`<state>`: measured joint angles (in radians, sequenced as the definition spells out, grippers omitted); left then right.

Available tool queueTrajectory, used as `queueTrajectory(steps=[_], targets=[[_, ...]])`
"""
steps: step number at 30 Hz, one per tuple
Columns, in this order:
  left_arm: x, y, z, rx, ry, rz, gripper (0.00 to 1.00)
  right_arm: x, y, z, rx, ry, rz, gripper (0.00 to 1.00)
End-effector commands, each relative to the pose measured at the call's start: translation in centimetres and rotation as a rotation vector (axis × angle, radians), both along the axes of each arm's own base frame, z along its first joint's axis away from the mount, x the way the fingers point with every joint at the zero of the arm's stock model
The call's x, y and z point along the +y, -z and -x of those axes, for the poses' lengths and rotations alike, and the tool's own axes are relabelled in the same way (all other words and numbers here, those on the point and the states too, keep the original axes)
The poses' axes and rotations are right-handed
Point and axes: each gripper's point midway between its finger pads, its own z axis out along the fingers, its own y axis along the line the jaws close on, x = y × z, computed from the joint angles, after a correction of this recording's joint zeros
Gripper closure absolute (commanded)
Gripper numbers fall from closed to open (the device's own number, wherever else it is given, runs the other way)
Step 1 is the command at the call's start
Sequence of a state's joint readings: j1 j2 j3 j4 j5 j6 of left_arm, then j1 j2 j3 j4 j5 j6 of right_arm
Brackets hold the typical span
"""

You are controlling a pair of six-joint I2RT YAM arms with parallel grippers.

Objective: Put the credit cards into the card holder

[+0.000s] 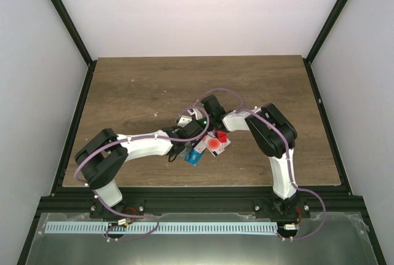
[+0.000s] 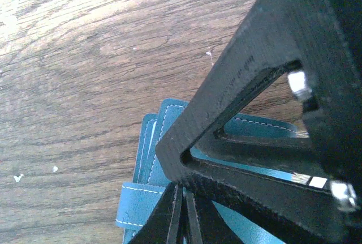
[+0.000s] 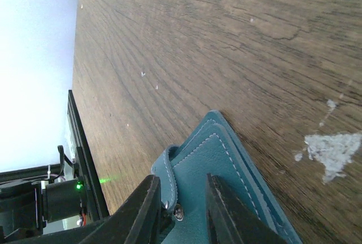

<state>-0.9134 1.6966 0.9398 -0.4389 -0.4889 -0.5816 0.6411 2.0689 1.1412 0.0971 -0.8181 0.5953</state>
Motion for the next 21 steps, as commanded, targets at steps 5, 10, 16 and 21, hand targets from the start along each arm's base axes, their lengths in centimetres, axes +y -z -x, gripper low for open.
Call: queueTrajectory(steps=[5, 10, 16, 21], targets=[[-0.9, 2.5, 1.8, 0.061, 0.06, -0.046, 0.96, -0.8, 1.8, 1.6, 0.053, -0.006, 0.064, 0.75], [-1.4, 3.5, 2.3, 0.08, 0.077, -0.039, 0.96, -0.8, 1.9, 1.7, 0.057, -0.007, 0.061, 0.75], [-1.6, 5.0, 2.9, 0.119, 0.109, -0.07, 0.96, -0.8, 1.6, 1.8, 0.058, -0.008, 0.056, 0.75], [-0.7, 6.5, 3.5, 0.15, 0.107, -0.107, 0.96, -0.7, 1.4, 1.8, 0.058, -0.009, 0.049, 0.75]])
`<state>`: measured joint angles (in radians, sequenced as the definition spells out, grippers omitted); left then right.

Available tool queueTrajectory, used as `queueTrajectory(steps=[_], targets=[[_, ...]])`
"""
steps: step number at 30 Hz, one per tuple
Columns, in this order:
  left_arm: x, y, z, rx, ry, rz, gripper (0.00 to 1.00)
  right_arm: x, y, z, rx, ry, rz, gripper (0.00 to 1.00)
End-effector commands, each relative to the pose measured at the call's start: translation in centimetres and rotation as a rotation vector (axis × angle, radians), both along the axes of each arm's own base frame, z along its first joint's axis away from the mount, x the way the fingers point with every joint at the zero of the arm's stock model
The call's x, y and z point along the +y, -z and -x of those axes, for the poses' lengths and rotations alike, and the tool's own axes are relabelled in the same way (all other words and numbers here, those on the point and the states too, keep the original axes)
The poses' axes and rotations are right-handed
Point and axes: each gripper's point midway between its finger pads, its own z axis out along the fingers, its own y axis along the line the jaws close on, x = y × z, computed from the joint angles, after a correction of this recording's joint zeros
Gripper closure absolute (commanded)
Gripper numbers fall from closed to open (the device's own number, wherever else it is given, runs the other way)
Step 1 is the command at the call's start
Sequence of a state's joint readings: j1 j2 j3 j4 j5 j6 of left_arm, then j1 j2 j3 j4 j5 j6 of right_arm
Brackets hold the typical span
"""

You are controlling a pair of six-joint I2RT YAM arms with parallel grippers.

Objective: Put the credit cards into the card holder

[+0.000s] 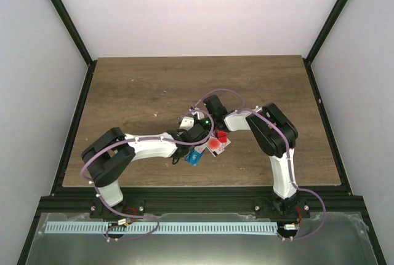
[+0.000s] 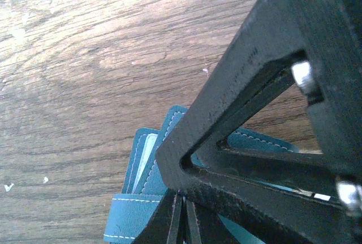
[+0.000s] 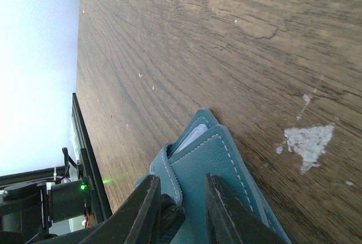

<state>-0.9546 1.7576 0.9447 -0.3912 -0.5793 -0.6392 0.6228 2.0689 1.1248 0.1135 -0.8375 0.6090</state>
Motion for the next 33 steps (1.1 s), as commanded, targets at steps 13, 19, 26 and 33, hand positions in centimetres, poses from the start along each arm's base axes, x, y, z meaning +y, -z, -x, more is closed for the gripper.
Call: queueTrajectory(steps=[13, 19, 26, 33], targets=[[-0.1, 6.2, 7.1, 0.373, 0.242, -0.038, 0.96, 0.0, 1.2, 2.2, 0.046, -0.024, 0.049, 0.75], [1.1, 5.8, 7.6, 0.394, 0.214, -0.006, 0.96, 0.0, 1.2, 2.1, 0.049, -0.021, 0.044, 0.75], [2.6, 6.7, 7.8, 0.385, 0.16, 0.111, 0.96, -0.1, 1.5, 2.2, 0.054, -0.021, 0.057, 0.75], [4.4, 7.2, 7.9, 0.371, 0.068, 0.251, 0.96, -0.3, 2.0, 2.4, 0.062, -0.017, 0.075, 0.75]])
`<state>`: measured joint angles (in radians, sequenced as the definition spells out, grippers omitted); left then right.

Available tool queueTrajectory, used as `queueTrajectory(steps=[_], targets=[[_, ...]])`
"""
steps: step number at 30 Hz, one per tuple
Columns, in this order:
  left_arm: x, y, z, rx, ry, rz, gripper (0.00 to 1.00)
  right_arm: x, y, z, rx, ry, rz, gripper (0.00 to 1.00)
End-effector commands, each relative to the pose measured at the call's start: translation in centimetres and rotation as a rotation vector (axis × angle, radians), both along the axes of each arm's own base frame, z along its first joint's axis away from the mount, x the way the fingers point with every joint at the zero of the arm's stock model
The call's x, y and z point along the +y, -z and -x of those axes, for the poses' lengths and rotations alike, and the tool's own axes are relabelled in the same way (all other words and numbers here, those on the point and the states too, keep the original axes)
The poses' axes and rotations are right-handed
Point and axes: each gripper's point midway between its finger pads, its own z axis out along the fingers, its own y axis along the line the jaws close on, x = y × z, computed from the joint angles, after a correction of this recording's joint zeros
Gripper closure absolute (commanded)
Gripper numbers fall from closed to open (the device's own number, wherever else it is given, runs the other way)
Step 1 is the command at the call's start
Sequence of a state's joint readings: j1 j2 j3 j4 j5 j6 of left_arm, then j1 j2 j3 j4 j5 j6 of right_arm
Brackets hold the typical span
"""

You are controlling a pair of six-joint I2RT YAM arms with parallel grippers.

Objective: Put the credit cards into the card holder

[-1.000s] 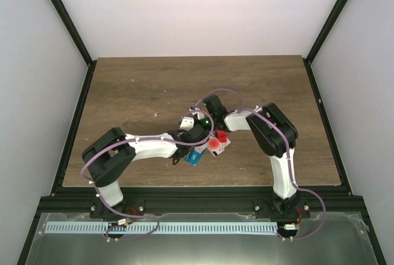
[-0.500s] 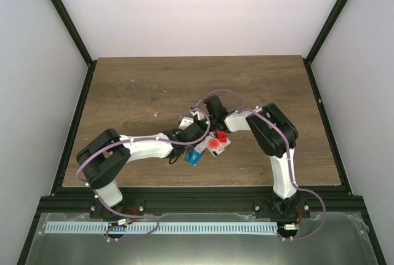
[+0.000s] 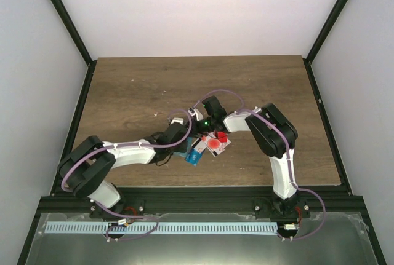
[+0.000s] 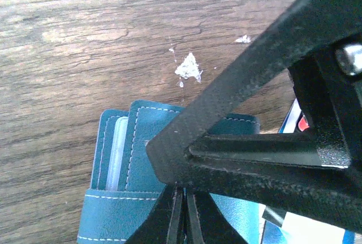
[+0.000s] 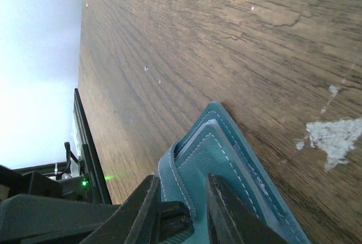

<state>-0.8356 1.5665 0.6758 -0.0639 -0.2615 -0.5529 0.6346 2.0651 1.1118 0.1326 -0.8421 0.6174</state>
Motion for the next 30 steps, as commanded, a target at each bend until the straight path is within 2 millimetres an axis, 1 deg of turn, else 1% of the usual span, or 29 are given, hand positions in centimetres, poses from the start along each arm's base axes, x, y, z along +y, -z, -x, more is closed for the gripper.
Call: queueTrajectory(steps=[1, 3, 5, 7, 9, 11, 13, 15, 17, 18, 19, 22, 24, 25, 28, 29, 30], targets=[[4.1, 7.0, 6.9, 0.319, 0.015, -0.064, 0.96, -0.7, 2.1, 1.8, 0.064, -0.005, 0.086, 0.75], [4.2, 7.7, 7.4, 0.337, 0.003, -0.034, 0.96, -0.7, 2.2, 1.8, 0.066, -0.003, 0.089, 0.75], [5.4, 8.8, 7.7, 0.368, -0.046, -0.028, 0.96, -0.8, 2.2, 1.9, 0.067, -0.001, 0.092, 0.75], [5.5, 9.2, 7.9, 0.375, -0.049, -0.015, 0.96, -0.9, 2.3, 1.9, 0.068, 0.003, 0.097, 0.75], [4.9, 8.9, 7.9, 0.374, -0.028, 0.007, 0.96, -0.9, 2.2, 1.9, 0.07, 0.003, 0.098, 0.75], [4.2, 8.1, 7.7, 0.366, -0.011, 0.032, 0.96, -0.8, 1.8, 1.7, 0.065, 0.004, 0.095, 0.75], [3.9, 7.0, 7.2, 0.348, -0.008, 0.037, 0.92, -0.5, 1.0, 1.3, 0.051, 0.003, 0.085, 0.75], [3.8, 5.2, 6.5, 0.31, -0.009, 0.039, 0.81, -0.1, -0.2, 0.8, 0.026, 0.001, 0.07, 0.73], [3.5, 2.8, 5.5, 0.262, -0.011, 0.047, 0.71, 0.3, -1.7, 0.4, -0.003, -0.002, 0.052, 0.69], [3.2, 1.4, 4.9, 0.236, -0.011, 0.056, 0.65, 0.5, -2.8, 0.0, -0.023, -0.005, 0.038, 0.66], [2.9, -0.4, 4.3, 0.197, -0.013, 0.077, 0.59, 0.7, -3.7, -0.2, -0.043, -0.009, 0.027, 0.63], [2.5, -5.0, 2.4, 0.099, -0.027, 0.096, 0.46, 1.1, -7.0, -1.0, -0.107, -0.01, 0.001, 0.51], [2.8, -7.9, 1.0, 0.028, -0.051, 0.079, 0.37, 1.3, -9.2, -1.4, -0.155, -0.008, -0.011, 0.39], [3.2, -9.3, 0.4, -0.002, -0.07, 0.068, 0.3, 1.2, -10.3, -1.6, -0.18, -0.003, -0.013, 0.32], [4.0, -13.5, -1.4, -0.107, -0.126, 0.054, 0.22, 0.4, -13.5, -2.4, -0.266, 0.028, -0.01, 0.14], [4.6, -14.7, -2.0, -0.146, -0.155, 0.044, 0.22, -0.2, -14.4, -2.7, -0.296, 0.048, -0.005, 0.02], [5.3, -16.0, -2.6, -0.188, -0.188, 0.038, 0.22, -1.0, -15.2, -3.1, -0.323, 0.078, 0.008, 0.0]])
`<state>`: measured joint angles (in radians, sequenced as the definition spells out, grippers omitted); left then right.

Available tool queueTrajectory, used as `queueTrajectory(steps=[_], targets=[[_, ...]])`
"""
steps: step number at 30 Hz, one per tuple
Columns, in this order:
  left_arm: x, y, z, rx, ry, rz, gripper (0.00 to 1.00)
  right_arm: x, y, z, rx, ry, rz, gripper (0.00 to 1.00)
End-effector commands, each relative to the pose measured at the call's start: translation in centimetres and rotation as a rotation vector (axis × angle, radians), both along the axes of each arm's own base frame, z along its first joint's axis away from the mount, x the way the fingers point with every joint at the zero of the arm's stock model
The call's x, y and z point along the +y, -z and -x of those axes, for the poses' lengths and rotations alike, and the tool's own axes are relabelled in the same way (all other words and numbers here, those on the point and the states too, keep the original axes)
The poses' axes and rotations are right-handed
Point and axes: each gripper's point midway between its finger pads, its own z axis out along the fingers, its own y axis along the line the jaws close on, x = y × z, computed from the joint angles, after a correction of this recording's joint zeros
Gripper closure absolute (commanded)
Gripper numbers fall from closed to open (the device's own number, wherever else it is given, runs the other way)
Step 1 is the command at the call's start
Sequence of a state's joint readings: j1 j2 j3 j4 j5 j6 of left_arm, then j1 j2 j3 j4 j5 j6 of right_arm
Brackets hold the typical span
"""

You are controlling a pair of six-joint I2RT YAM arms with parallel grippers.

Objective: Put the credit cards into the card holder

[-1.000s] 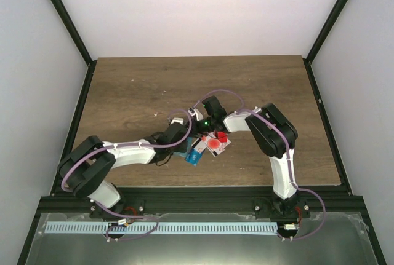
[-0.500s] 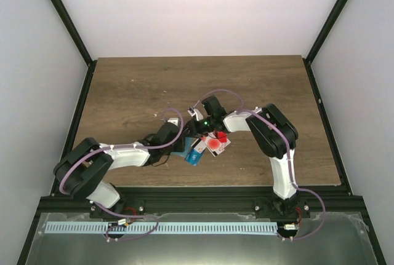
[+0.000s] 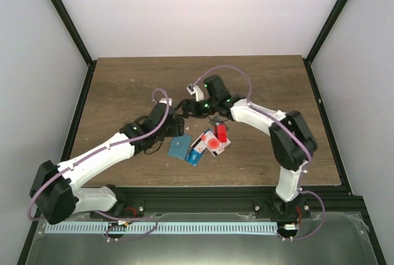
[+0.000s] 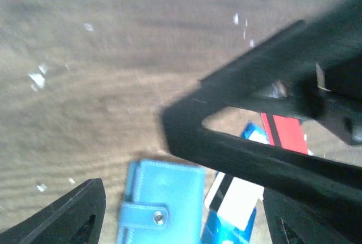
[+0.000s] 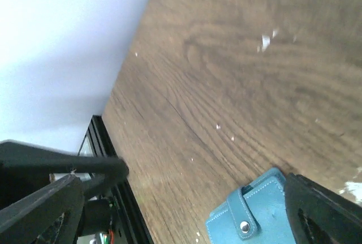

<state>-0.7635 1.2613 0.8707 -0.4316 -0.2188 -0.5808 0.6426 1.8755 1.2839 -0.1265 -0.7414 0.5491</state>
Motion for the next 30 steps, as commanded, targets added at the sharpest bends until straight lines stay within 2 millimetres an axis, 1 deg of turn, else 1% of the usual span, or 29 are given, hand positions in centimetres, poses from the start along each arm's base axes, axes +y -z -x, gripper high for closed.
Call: queueTrajectory(steps=[1, 3, 5, 7, 8, 10, 12, 14, 15, 16, 17, 18, 20, 22, 23, 24, 26, 27, 29, 30], targets=[[4.4, -4.7, -2.4, -0.146, -0.168, -0.103, 0.22, -2.6, -5.6, -1.5, -0.168, 0.087, 0.025, 0.0], [6.4, -6.3, -3.3, -0.213, -0.24, -0.117, 0.15, -5.1, -7.1, -2.8, -0.233, 0.182, 0.054, 0.0], [9.2, -7.5, -4.0, -0.282, -0.336, -0.144, 0.1, -8.2, -8.1, -4.0, -0.292, 0.284, 0.09, 0.0], [11.3, -8.2, -4.5, -0.36, -0.391, -0.172, 0.05, -11.9, -8.4, -5.0, -0.328, 0.39, 0.132, 0.0], [12.3, -8.4, -4.6, -0.385, -0.425, -0.18, 0.02, -13.8, -9.2, -5.4, -0.353, 0.447, 0.144, 0.0], [14.3, -7.9, -5.0, -0.384, -0.481, -0.214, 0.0, -17.8, -9.4, -6.3, -0.387, 0.573, 0.202, 0.0], [16.3, -6.9, -5.3, -0.374, -0.536, -0.276, 0.0, -22.6, -9.8, -7.1, -0.457, 0.752, 0.289, 0.0], [17.6, -5.9, -5.7, -0.383, -0.56, -0.352, 0.0, -27.2, -10.6, -6.8, -0.574, 0.925, 0.378, 0.0], [18.3, -5.5, -5.8, -0.384, -0.57, -0.382, 0.0, -29.2, -10.9, -6.3, -0.627, 1.007, 0.41, 0.0], [18.6, -5.1, -6.1, -0.383, -0.568, -0.404, 0.0, -30.7, -11.2, -5.8, -0.682, 1.057, 0.432, 0.0], [19.0, -4.9, -6.4, -0.389, -0.575, -0.414, 0.0, -31.8, -11.2, -5.2, -0.74, 1.09, 0.445, 0.0], [19.5, -4.4, -6.6, -0.387, -0.576, -0.424, 0.0, -32.7, -11.7, -4.5, -0.826, 1.123, 0.439, 0.0], [19.9, -3.5, -7.1, -0.396, -0.556, -0.405, 0.0, -34.3, -11.5, -2.7, -0.955, 1.182, 0.444, 0.0], [20.4, -2.7, -7.4, -0.425, -0.54, -0.352, 0.0, -35.4, -11.1, -1.1, -1.031, 1.227, 0.418, 0.0], [20.9, -2.4, -7.4, -0.442, -0.542, -0.337, 0.0, -35.7, -11.3, -0.6, -1.074, 1.241, 0.389, 0.0], [21.4, -1.8, -7.1, -0.457, -0.548, -0.331, 0.0, -35.8, -10.6, -0.2, -1.099, 1.232, 0.389, 0.0], [22.6, -1.5, -6.6, -0.508, -0.56, -0.325, 0.0, -35.7, -9.4, 0.4, -1.164, 1.198, 0.401, 0.0], [22.8, -1.7, -6.4, -0.551, -0.55, -0.323, 0.0, -36.0, -8.1, 0.7, -1.168, 1.201, 0.415, 0.0], [23.0, -1.3, -5.6, -0.633, -0.525, -0.322, 0.0, -36.1, -6.7, 0.4, -1.154, 1.185, 0.408, 0.0], [23.3, -1.1, -5.3, -0.661, -0.526, -0.318, 0.0, -36.4, -6.0, 0.1, -1.138, 1.18, 0.417, 0.0]])
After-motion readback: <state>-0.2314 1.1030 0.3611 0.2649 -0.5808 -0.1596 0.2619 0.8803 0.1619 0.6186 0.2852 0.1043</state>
